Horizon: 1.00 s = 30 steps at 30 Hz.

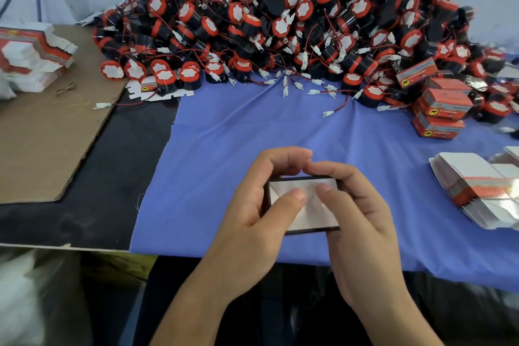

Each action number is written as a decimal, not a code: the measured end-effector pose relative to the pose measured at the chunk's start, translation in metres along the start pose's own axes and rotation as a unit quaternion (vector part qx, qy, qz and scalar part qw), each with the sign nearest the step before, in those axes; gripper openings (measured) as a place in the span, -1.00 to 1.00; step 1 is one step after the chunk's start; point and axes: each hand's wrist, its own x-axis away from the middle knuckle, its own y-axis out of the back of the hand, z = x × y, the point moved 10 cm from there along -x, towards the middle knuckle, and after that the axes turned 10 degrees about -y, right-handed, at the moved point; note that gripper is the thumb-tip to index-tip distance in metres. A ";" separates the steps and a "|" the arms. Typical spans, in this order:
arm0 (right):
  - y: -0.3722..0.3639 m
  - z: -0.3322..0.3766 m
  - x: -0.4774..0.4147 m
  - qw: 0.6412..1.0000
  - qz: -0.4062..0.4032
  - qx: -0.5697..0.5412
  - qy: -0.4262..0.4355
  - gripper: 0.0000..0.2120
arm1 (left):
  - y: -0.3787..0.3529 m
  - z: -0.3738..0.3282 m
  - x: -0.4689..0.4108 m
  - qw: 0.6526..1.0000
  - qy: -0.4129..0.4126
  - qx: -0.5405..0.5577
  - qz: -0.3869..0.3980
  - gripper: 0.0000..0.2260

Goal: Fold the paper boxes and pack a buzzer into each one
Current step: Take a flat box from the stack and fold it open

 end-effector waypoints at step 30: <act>0.004 -0.013 -0.009 0.966 0.199 0.115 -0.116 -0.28 | -0.006 -0.014 -0.010 0.837 -0.126 -0.464 0.262 0.01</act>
